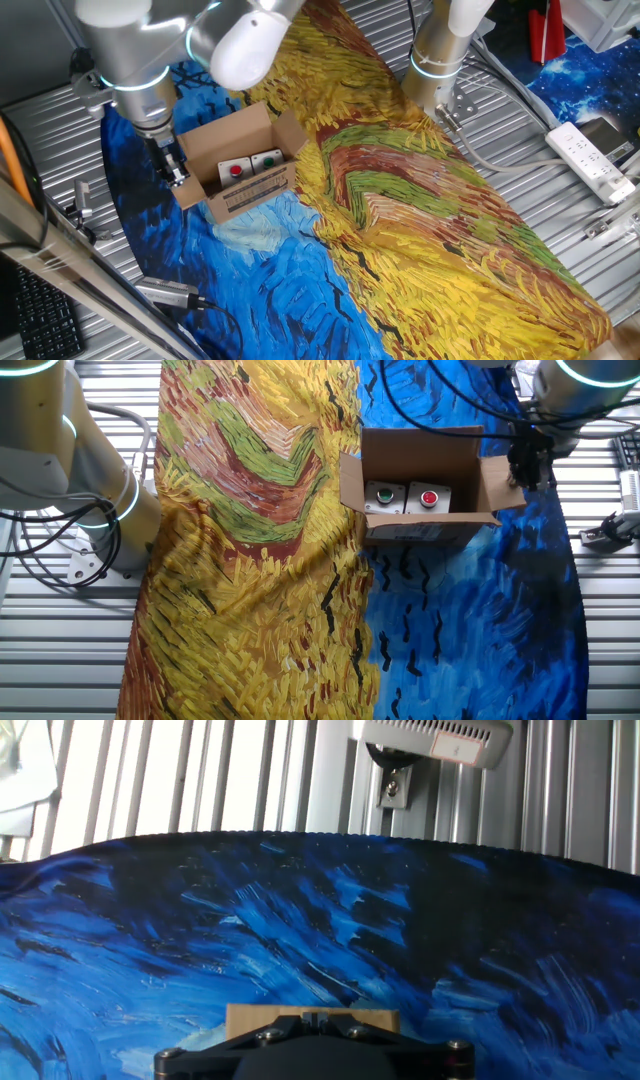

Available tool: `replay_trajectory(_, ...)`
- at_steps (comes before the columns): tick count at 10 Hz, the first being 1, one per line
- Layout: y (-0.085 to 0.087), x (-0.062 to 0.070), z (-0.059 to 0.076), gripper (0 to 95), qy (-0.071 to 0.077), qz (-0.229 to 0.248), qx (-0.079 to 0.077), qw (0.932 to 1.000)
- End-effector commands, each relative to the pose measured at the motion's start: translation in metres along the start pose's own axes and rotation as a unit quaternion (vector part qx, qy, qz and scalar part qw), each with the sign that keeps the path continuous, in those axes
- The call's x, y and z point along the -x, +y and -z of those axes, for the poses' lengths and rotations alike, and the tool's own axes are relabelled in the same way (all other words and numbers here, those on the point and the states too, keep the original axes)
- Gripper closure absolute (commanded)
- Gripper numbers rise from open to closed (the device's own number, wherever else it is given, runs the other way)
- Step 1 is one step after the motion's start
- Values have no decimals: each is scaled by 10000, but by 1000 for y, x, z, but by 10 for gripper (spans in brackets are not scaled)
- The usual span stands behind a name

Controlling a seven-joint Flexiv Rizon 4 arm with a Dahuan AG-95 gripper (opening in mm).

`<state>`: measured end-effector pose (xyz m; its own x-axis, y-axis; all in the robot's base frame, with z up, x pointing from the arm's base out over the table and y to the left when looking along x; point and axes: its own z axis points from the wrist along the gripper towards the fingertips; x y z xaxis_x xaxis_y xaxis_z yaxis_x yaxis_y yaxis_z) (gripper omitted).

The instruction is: Open a box

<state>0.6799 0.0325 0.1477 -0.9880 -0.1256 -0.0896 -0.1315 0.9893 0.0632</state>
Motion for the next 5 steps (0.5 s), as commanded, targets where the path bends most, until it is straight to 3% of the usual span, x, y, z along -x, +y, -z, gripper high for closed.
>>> replay_trajectory(1, -2, 1, -4, 950, 90, -8, 18, 10000)
replay_trajectory(5, -5, -5, -10, 950, 137, -30, 14, 9999)
